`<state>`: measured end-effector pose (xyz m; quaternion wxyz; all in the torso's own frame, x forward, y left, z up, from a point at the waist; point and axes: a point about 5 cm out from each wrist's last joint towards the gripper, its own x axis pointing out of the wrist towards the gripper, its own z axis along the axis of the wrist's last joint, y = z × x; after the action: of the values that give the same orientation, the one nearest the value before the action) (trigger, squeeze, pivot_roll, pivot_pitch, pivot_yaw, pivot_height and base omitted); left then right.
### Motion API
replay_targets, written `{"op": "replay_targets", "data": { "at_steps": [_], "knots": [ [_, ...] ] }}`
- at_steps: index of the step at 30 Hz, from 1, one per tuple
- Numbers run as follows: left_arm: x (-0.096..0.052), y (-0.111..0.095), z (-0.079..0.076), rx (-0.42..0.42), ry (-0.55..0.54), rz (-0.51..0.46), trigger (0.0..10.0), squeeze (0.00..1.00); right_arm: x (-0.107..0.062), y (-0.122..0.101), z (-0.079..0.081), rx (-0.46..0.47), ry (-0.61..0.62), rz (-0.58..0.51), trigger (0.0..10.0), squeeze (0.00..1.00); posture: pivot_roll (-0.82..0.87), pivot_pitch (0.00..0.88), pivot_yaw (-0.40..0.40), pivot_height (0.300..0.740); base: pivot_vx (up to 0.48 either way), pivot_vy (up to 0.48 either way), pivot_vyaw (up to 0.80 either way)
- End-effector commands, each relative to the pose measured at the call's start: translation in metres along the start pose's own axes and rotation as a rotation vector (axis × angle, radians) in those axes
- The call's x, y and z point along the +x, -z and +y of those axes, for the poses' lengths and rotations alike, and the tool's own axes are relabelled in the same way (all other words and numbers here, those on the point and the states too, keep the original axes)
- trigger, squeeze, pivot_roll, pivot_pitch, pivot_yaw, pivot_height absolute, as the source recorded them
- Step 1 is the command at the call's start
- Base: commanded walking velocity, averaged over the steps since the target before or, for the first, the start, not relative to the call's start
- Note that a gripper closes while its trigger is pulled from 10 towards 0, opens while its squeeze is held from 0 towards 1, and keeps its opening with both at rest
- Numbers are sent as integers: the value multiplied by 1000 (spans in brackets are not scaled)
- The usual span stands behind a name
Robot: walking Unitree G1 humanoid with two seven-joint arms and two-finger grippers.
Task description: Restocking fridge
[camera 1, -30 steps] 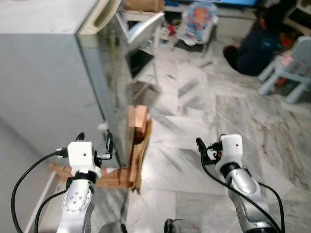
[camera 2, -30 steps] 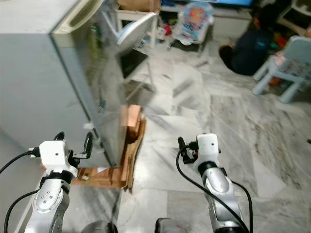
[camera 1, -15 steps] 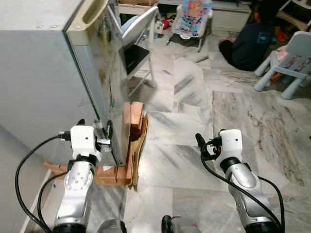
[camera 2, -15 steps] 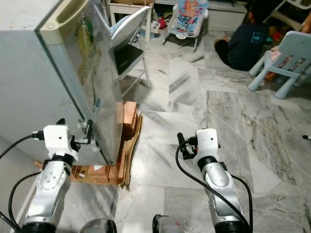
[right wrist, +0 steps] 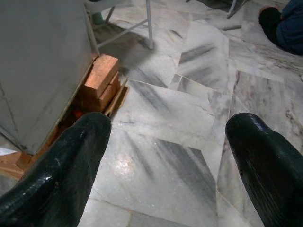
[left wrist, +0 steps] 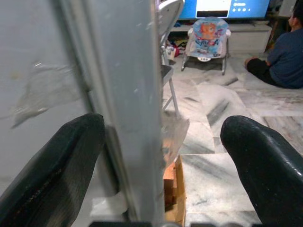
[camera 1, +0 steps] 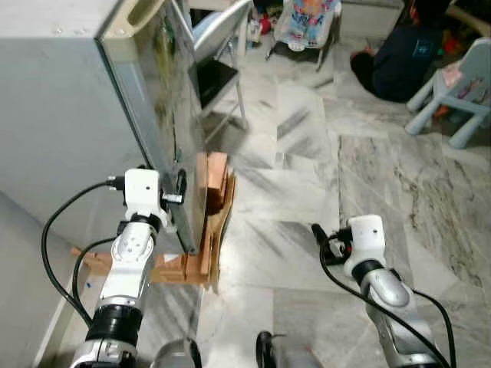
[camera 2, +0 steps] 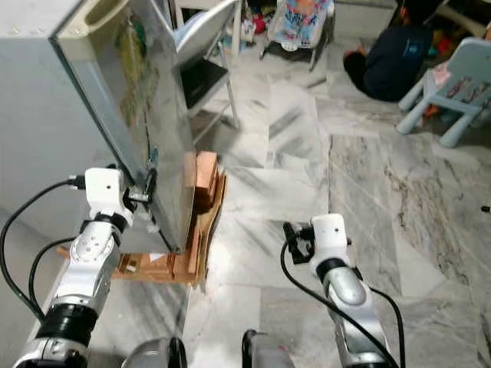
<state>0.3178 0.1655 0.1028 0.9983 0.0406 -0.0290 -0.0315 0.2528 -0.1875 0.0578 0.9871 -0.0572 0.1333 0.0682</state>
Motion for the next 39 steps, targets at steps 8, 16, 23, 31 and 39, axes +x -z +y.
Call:
{"op": "replay_targets", "data": {
  "at_steps": [8,16,23,31,39],
  "knots": [
    [20,-7,-7,11,42,-11,10000,0,-2,-2,-5,-23,4,5,10000,0,-59,175,-26,740,0,0,0],
    [37,-16,-14,36,73,4,10000,0,-8,18,-10,-104,-5,131,10000,0,-62,172,-22,740,0,0,0],
    [17,-80,-144,8,652,-204,10000,0,-15,46,-22,-144,-1,296,10000,0,-47,170,-28,740,0,0,0],
    [-12,-100,-202,-100,916,-240,10000,0,-10,45,-18,-146,-10,291,10000,0,-52,161,-21,740,0,0,0],
    [22,-93,-133,-81,630,-191,10000,0,-6,46,-17,-141,-12,289,10000,0,-43,153,-15,740,0,0,0]
  ]
}}
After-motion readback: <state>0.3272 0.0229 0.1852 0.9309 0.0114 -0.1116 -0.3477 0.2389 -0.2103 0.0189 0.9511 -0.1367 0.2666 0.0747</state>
